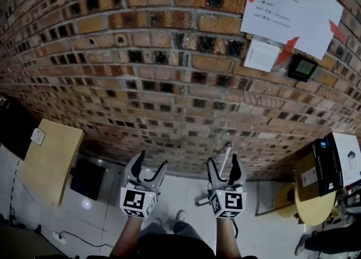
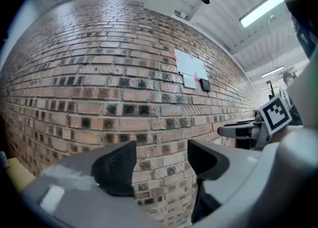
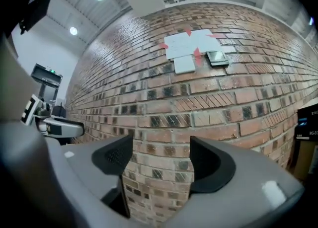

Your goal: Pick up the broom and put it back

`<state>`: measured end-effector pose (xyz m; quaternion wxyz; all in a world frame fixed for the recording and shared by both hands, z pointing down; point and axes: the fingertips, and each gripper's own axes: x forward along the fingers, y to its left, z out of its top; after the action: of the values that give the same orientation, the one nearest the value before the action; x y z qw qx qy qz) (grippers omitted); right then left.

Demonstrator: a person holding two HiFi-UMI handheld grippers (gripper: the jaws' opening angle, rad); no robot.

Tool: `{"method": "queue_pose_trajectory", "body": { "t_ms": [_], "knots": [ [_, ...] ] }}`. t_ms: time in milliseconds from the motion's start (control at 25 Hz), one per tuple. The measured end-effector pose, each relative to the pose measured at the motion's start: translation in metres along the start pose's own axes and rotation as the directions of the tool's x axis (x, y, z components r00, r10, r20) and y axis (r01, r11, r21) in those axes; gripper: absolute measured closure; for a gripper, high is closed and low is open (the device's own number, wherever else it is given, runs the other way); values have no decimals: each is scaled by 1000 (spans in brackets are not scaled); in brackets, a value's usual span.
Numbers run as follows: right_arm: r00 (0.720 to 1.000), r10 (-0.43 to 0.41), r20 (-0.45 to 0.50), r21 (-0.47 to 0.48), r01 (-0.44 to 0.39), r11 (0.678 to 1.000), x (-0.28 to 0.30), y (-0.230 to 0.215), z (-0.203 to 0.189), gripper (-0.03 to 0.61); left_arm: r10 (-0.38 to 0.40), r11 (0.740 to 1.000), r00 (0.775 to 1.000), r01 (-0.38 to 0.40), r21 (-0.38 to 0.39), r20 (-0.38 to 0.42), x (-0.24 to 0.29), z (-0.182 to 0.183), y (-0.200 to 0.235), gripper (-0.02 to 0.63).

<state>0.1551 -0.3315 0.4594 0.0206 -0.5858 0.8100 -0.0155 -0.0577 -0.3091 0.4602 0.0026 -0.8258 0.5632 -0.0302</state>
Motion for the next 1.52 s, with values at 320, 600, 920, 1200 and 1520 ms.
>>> {"method": "queue_pose_trajectory", "body": {
  "t_ms": [320,600,920,1200,1520],
  "knots": [
    [1000,10,16,-32,-9,999,-82,81,4,229,-2,1000,998,3,-17,55,-89,9,2,288],
    [1000,-14,-7,-5,14,1000,-157,153,13,229,-40,999,997,43,-34,64,-194,15,-4,290],
    [999,-41,-16,-113,39,993,-199,182,25,229,-23,1000,995,23,-6,95,-240,25,-16,298],
    [999,15,-32,-139,-19,990,-214,193,29,229,-26,999,995,24,30,92,-237,32,-37,298],
    [1000,-3,21,-90,5,996,-222,167,51,236,-73,997,993,71,27,96,-237,38,-71,298]
  ]
}}
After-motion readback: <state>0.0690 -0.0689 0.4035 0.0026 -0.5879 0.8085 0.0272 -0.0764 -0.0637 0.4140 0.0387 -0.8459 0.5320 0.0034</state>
